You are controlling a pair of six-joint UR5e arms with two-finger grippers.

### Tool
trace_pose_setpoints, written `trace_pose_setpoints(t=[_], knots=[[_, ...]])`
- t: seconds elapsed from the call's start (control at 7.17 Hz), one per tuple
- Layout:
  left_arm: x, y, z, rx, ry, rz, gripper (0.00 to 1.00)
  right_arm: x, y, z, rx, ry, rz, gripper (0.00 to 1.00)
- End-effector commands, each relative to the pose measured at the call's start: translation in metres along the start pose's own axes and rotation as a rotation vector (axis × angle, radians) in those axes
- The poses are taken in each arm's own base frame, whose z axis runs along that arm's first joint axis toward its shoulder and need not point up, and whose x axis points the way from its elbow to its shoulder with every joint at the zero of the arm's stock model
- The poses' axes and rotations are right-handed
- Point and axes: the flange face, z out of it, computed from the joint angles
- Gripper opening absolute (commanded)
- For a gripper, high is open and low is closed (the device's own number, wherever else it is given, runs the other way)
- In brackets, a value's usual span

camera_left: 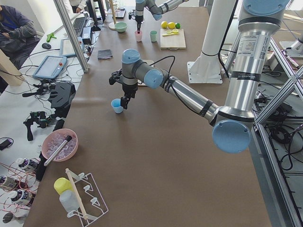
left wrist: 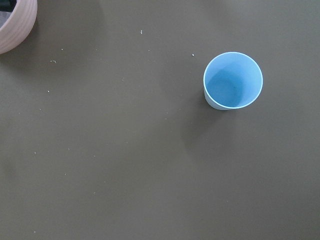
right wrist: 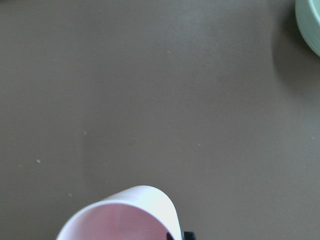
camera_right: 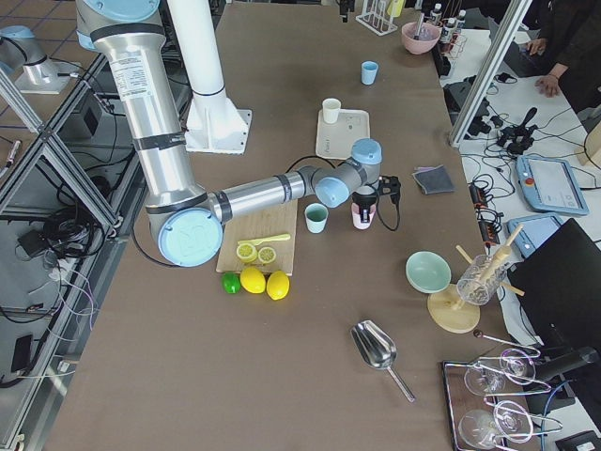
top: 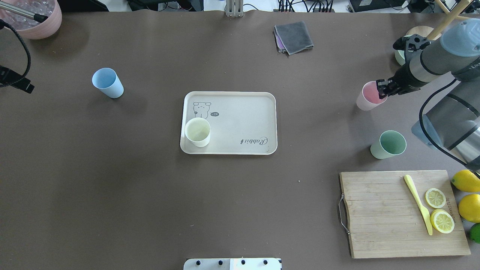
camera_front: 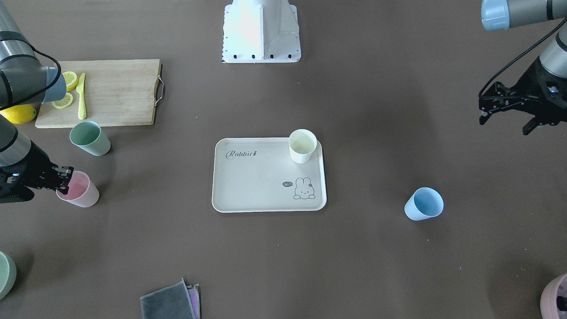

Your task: Place all cups on tray

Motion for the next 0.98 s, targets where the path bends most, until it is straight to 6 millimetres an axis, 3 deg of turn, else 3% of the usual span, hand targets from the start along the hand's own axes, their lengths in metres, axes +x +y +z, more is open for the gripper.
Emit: trace_pose_setpoints(t=[0.0, 0.14, 0.42, 0.56, 0.7, 0.84], knots=[[0.000, 0.000, 0.002, -0.002, 0.002, -0.002, 0.98, -0.088, -0.011, -0.015, 0.018, -0.077, 0.168, 0.00], [-0.001, 0.000, 0.002, -0.003, 0.001, -0.003, 0.98, -0.138, -0.004, -0.015, 0.015, -0.109, 0.254, 0.00], [-0.001, -0.001, 0.004, -0.007, 0.001, -0.005, 0.98, -0.272, 0.020, -0.013, 0.046, -0.026, 0.386, 0.00], [0.000, -0.001, 0.003, -0.003, 0.002, -0.016, 0.98, -0.311, 0.041, -0.008, 0.034, -0.029, 0.429, 0.00], [0.001, -0.002, 0.004, -0.004, 0.003, -0.020, 0.98, -0.331, 0.049, 0.006, 0.042, -0.016, 0.430, 0.00], [0.000, -0.002, 0.004, -0.005, 0.002, -0.022, 0.98, -0.343, 0.043, 0.014, 0.056, -0.004, 0.429, 0.00]])
